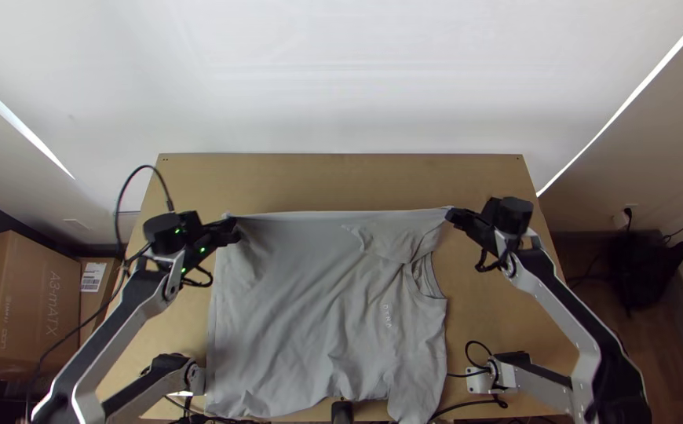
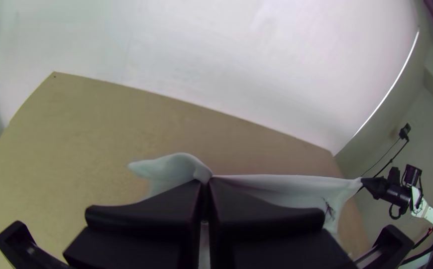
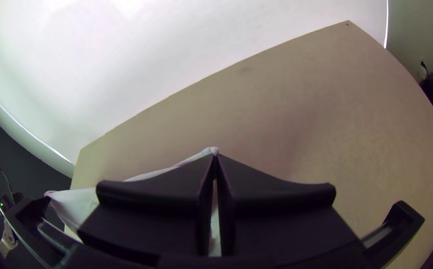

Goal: Fold the t-shirt

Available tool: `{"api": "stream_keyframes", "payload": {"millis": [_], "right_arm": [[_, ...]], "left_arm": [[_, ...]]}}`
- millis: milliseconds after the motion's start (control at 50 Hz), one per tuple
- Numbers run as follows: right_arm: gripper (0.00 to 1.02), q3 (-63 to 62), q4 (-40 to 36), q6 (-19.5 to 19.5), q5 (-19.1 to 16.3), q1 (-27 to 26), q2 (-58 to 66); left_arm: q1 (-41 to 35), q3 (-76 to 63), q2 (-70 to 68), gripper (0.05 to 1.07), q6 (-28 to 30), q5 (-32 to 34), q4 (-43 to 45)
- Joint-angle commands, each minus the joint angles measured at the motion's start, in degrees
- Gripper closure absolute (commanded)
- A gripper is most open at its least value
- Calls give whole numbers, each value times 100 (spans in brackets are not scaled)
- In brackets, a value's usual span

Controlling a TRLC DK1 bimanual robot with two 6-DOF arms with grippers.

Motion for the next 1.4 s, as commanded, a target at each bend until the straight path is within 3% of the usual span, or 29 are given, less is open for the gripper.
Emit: {"api": "stream_keyframes", "payload": {"millis": [0,160,480,980,1000,1020,1080,1120,1180,1380], "right_arm": [[100,589,295,-104,171,-215,833],[100,1433,312,-122,180,-347,1967],[100,2690,330,-315,356,-470,3373],[100,4948,295,-333,734,-531,5105],[96,4992,295,-333,769,-531,5131],[87,5019,295,-324,813,-531,5131],[40,5124,163,-236,866,-523,5149],[26,5318,-101,-157,918,-540,5175],[3,5608,-593,-78,910,-602,5193],[3,5080,-716,168,910,-742,4147]], "left_arm": [[40,452,1019,105,241,-149,376],[181,1287,2514,105,558,-167,772],[330,3362,4456,105,654,-298,780],[374,6596,6750,102,593,-606,-125],[374,6657,6768,96,584,-606,-195],[374,6701,6785,85,584,-606,-266],[356,6737,6768,41,584,-606,-292],[365,6807,6724,10,575,-606,-450],[383,6842,6583,9,496,-606,-643],[514,6323,5572,9,435,-597,-705]]}}
